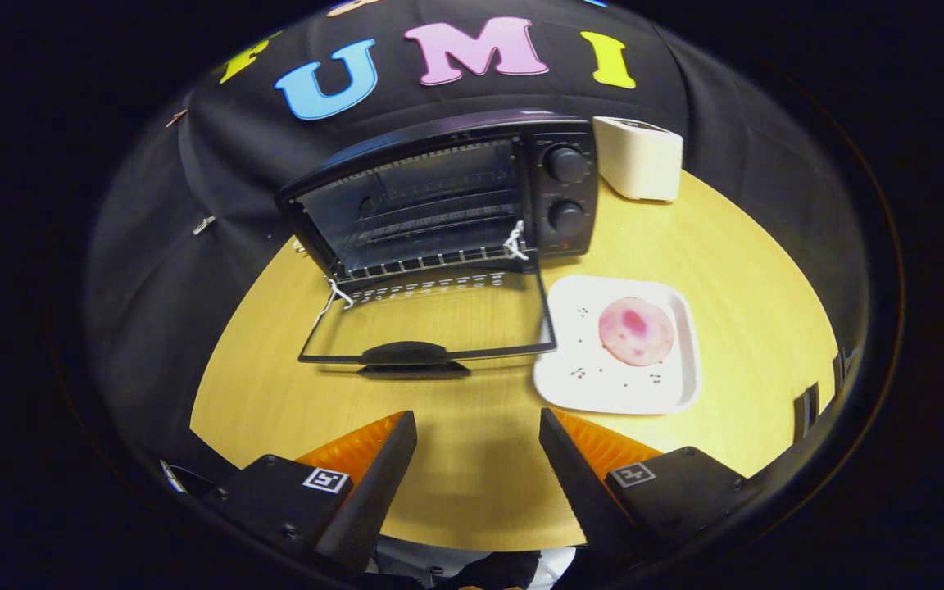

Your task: Open the toaster oven, put the food inside, and close the toaster oven door.

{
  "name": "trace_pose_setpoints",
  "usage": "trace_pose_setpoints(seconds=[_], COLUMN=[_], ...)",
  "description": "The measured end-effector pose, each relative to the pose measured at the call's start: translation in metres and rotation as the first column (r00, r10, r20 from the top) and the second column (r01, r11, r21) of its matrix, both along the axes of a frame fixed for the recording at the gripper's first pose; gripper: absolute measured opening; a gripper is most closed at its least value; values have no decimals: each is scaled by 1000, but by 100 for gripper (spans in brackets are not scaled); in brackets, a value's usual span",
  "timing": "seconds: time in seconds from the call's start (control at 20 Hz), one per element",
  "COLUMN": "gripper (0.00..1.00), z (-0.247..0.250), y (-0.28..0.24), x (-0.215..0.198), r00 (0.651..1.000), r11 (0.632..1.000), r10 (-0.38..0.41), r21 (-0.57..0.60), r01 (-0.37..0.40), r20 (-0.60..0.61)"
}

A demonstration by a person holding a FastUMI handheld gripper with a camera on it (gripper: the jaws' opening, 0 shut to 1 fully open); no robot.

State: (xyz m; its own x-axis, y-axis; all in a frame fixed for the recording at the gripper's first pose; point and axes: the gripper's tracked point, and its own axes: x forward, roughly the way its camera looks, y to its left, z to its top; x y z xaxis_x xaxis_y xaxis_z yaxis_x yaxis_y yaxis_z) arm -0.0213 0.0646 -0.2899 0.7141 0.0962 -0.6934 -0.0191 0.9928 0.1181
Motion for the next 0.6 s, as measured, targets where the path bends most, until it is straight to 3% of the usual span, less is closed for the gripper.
trace_pose_setpoints(seconds=[0.6], gripper=[99], z=[34], y=[-133], x=[-1], r00=[991], r11=[993], r10=[-104], r21=[-71], r01=[98], r20=[-87])
